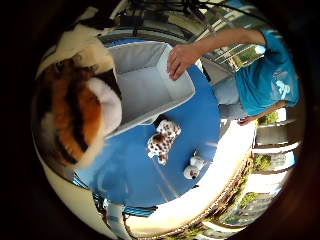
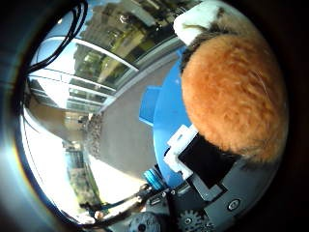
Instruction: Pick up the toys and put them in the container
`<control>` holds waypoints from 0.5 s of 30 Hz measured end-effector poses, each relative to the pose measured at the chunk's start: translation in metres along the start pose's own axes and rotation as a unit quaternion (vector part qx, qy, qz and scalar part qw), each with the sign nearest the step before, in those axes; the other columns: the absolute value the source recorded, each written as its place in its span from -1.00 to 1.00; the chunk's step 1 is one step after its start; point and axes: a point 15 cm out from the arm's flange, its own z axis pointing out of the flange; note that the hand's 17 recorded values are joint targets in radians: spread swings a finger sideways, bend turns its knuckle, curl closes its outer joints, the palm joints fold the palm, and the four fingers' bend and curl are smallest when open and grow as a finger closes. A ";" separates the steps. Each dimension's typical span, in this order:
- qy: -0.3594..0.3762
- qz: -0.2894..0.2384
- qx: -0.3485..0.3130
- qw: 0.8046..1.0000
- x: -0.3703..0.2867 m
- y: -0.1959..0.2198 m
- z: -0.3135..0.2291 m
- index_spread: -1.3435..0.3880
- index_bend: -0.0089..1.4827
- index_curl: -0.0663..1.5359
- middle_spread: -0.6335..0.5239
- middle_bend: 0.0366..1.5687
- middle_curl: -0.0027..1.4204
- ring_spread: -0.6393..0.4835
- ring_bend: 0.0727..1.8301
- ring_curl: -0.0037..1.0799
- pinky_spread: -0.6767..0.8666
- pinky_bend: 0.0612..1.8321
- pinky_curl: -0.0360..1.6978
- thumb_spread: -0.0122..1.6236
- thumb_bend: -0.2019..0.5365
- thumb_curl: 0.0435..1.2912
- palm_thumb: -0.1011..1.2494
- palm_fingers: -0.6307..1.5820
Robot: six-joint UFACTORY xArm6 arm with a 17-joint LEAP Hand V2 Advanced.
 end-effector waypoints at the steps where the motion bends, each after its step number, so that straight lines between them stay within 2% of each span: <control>1: 0.003 0.006 0.011 1.000 0.001 -0.008 0.007 -0.99 -0.39 0.80 -0.30 0.69 0.59 -0.08 0.70 0.59 0.02 0.80 0.07 0.33 -0.56 0.25 0.48 0.25; 5: 0.014 0.024 0.047 0.998 0.007 -0.033 0.033 -0.98 -0.40 0.85 -0.29 0.70 0.58 -0.08 0.71 0.58 0.01 0.78 0.08 0.35 -0.55 0.20 0.37 0.23; 15: 0.048 0.046 0.145 0.987 0.037 -0.082 0.064 -0.92 -0.41 0.93 -0.26 0.71 0.54 -0.04 0.73 0.52 0.00 0.69 0.12 0.38 -0.51 0.06 0.41 0.22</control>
